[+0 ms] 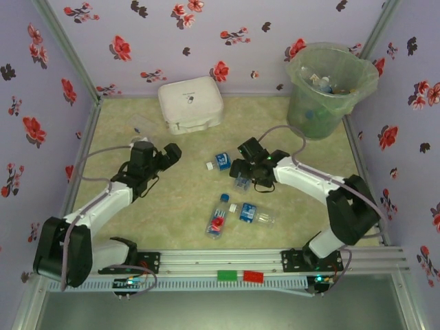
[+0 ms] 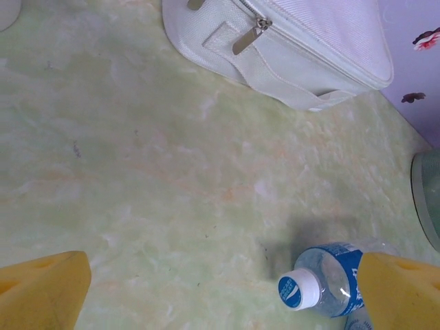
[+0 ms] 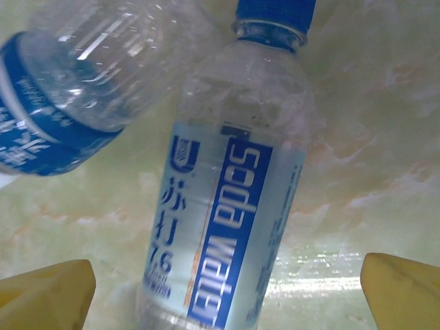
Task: Put the plastic bottles in the bin
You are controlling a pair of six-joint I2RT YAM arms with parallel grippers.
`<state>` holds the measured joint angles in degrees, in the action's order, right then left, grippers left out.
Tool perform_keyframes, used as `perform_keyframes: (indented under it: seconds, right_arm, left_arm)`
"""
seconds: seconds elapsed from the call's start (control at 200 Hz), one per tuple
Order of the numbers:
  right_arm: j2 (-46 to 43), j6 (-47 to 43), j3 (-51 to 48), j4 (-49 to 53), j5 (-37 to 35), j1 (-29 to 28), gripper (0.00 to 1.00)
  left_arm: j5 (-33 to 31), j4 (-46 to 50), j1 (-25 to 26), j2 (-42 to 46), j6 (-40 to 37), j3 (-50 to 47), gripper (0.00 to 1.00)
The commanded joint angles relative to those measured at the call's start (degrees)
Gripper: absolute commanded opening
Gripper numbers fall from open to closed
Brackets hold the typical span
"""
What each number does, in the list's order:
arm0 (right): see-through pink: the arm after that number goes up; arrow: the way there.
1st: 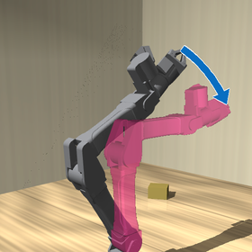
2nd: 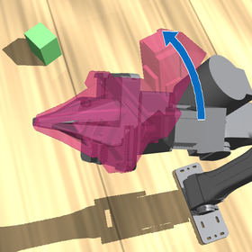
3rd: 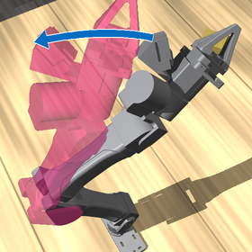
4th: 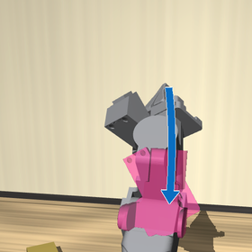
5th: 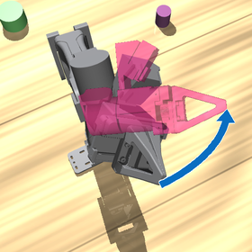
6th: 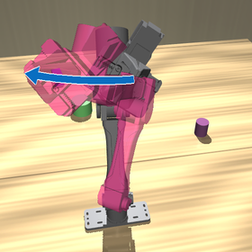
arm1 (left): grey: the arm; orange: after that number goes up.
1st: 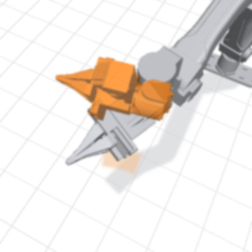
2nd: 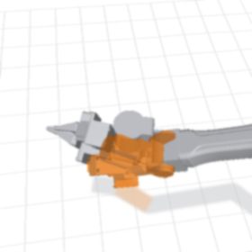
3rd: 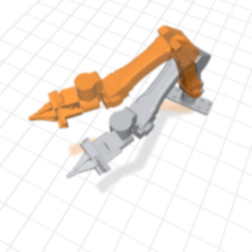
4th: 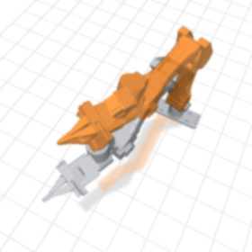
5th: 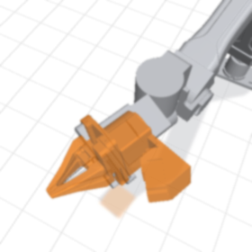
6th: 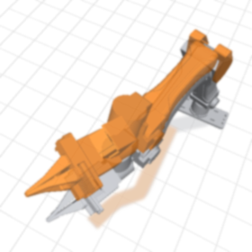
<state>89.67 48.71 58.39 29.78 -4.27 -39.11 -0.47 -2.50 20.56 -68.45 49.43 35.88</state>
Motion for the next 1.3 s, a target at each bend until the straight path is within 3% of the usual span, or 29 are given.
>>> perform_keyframes:
  seconds: [0.0, 0.325, 0.475, 0.73, 1.08, 1.295]
  right_arm:
    - [2.98, 2.75, -0.36, -3.42, -1.3, -0.39, 0.99]
    - [7.0, 4.67, -2.23, -6.93, -2.57, -0.61, 0.9]
    - [7.28, 5.75, -4.62, -9.6, -2.6, -0.61, 0.73]
    - [6.59, 6.67, -6.78, -12.53, -2.64, -0.53, 0.58]
    - [-2.95, 1.16, -7.41, -16.17, -3.66, 0.06, 0.44]
    - [-11.23, -1.33, -5.12, -17.7, -2.19, 6.44, 0.41]
  left_arm:
    - [-1.3, 1.17, -0.41, 2.04, -0.22, -2.16, 1.0]
    - [-0.28, 0.17, -0.34, -1.54, 0.02, -0.45, 1.0]
    - [1.72, -0.3, -0.26, -5.93, -0.54, 3.96, 1.0]
    - [2.84, -1.51, 0.36, -9.86, -1.3, 8.4, 1.0]
    - [1.79, 3.65, -3.07, -7.87, -9.23, 13.38, 1.0]
    - [2.65, 3.31, -4.94, -7.45, -9.18, 12.69, 1.0]
